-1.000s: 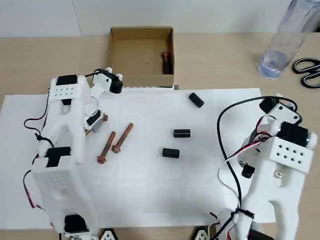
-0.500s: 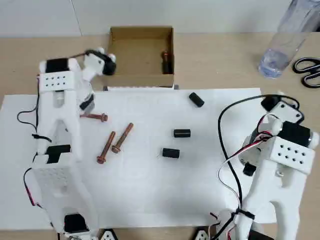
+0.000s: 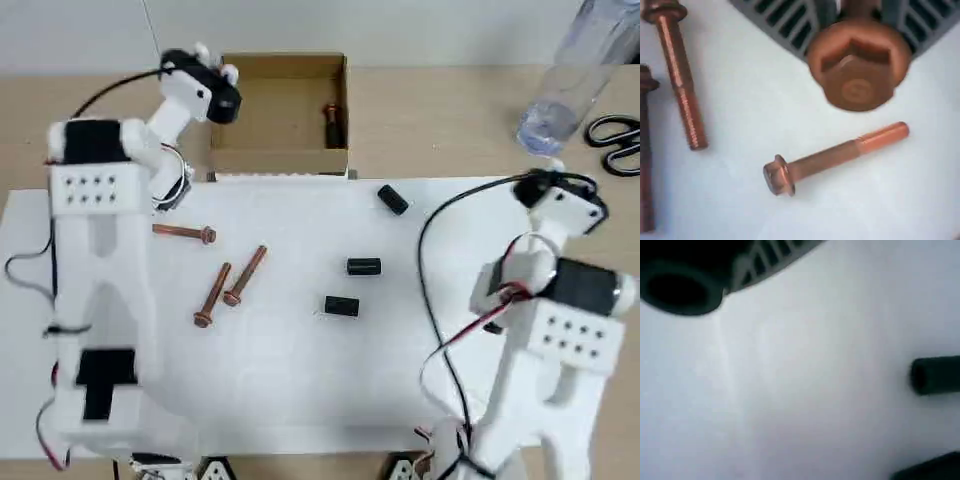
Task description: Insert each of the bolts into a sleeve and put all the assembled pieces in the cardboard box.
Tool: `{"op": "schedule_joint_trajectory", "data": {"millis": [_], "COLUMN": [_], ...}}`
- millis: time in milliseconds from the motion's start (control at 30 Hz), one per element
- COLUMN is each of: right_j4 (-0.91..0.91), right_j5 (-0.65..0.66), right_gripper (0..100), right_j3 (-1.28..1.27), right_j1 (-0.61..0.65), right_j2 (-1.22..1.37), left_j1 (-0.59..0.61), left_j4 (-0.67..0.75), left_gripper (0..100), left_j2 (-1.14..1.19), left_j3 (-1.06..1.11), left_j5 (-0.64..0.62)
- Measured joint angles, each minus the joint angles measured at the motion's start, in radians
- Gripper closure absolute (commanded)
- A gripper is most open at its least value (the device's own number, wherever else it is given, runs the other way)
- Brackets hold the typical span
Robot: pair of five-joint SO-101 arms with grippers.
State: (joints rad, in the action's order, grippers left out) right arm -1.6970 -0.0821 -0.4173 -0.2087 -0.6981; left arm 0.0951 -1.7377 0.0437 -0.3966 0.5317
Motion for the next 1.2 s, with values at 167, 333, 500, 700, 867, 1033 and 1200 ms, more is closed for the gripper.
{"op": "schedule_joint_trajectory", "data": {"millis": [167, 333, 500, 700, 867, 1033, 1200], "right_j4": [-0.009, -0.009, -0.009, -0.009, 0.008, 0.098, 0.224], "right_j5": [0.0, 0.0, 0.0, 0.0, 0.0, 0.068, 0.083], "right_gripper": [99.7, 99.7, 99.7, 99.7, 99.7, 99.7, 99.7], "right_j3": [0.0, 0.0, 0.0, -0.002, -0.106, -0.265, -0.466], "right_j1": [0.121, 0.226, 0.365, 0.499, 0.517, 0.583, 0.661], "right_j2": [-0.135, -0.226, -0.324, -0.425, -0.522, -0.686, -0.853], "left_j1": [-0.017, -0.02, -0.021, -0.021, -0.021, -0.044, -0.14], "left_j4": [0.0, 0.0, 0.0, 0.0, 0.037, 0.181, 0.345], "left_gripper": [99, 99, 99, 99, 99, 99, 99], "left_j2": [-0.157, -0.261, -0.411, -0.594, -0.729, -0.901, -1.097], "left_j3": [0.063, 0.104, 0.121, 0.272, 0.468, 0.667, 0.911], "left_j5": [-0.132, -0.187, -0.391, -0.598, -0.75, -0.918, -1.04]}}
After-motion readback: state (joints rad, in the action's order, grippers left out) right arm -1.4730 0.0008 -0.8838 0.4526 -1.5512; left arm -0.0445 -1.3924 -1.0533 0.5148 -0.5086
